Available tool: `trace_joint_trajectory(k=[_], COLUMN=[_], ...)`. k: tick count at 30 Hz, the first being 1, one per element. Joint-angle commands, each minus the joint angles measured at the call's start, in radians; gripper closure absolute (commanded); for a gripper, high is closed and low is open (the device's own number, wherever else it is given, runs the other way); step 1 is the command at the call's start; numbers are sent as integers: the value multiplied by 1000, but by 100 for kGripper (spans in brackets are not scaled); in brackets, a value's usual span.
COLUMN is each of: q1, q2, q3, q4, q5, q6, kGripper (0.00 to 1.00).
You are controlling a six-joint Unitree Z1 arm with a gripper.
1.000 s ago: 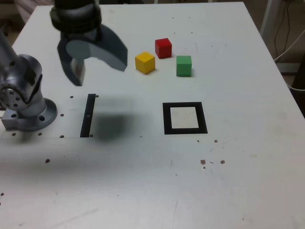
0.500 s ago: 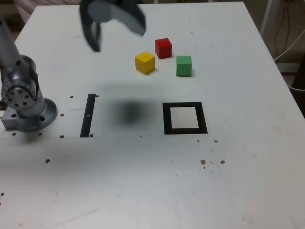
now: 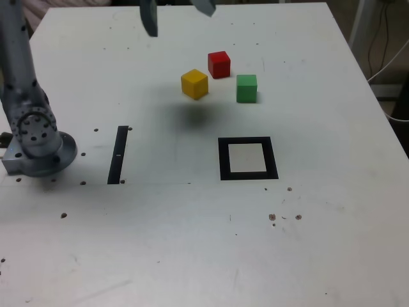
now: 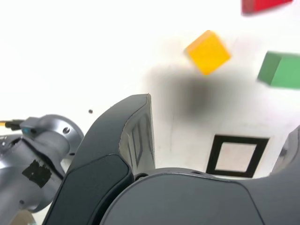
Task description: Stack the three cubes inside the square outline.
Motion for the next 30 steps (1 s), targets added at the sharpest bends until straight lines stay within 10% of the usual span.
trace_joint_trajectory(k=[1,30], q1=[24,154], q2=[33,335], q3=[-37,-242], q4=[2,-56], q5=[6,25], q6=[18,112], kGripper=[0,0])
